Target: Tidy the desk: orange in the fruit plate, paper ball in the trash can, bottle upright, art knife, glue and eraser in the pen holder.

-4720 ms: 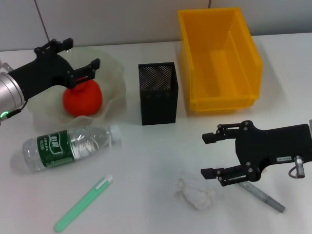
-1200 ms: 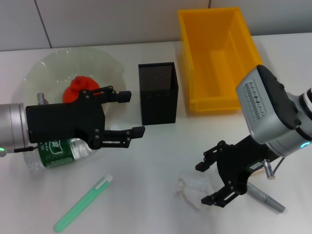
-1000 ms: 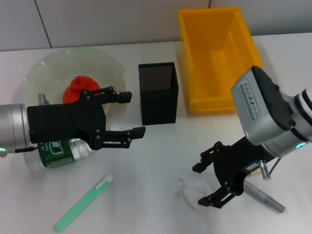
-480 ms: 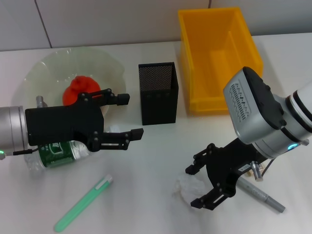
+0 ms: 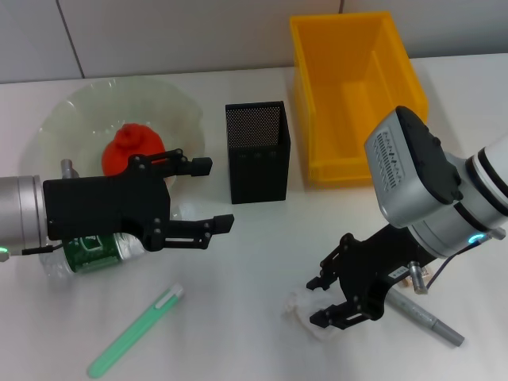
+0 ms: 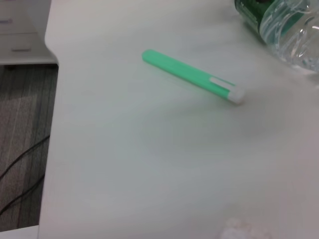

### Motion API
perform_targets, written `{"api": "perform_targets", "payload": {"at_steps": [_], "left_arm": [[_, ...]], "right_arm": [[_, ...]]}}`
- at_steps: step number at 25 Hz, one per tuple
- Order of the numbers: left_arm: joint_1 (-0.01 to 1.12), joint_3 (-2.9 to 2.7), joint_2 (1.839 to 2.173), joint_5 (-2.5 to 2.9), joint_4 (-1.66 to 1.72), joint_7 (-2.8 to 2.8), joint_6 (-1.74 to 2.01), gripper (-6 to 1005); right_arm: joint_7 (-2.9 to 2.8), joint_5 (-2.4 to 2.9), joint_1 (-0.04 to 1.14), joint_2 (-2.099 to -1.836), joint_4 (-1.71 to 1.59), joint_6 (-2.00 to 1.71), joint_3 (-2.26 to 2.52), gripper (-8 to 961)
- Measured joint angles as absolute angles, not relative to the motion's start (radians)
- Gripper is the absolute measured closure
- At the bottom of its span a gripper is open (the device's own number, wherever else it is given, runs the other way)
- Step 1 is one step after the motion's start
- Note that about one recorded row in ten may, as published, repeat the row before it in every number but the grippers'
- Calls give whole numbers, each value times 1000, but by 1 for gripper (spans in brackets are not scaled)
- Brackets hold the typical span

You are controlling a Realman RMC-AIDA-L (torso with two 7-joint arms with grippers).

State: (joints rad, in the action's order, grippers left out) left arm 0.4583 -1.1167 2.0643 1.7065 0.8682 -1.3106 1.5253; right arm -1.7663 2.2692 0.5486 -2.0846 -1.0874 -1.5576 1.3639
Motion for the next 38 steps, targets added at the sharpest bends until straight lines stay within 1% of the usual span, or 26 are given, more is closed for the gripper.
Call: {"api": "perform_targets", "payload": {"at_steps": [5,8,14,30,38], "left_arm": [[460,-1117,2065,1711,868,-1310,1526,138],[459,-1117,2065,1712,868,-1310,1527,138],[458,-1117,2065,1712,868,-1310,1528,138],[452,-1117,2065,1712,868,-1310,1526,138],[453,-1117,2065,1712,868,-1307,1525,138]], "right_arm": [[-1769,2270,544,-2085,-1088,-1558,1365,438],[-1769,2271,544,-2085,-1092,-1558,1365,554],[-1763,2271,542,-2086,-1095,-1556,1365,606],[-1758,2269,541,-2086,-1090,-1544,1371,623],[-1765,2267,502,-2086,-1171,-1553,1374,625]]}}
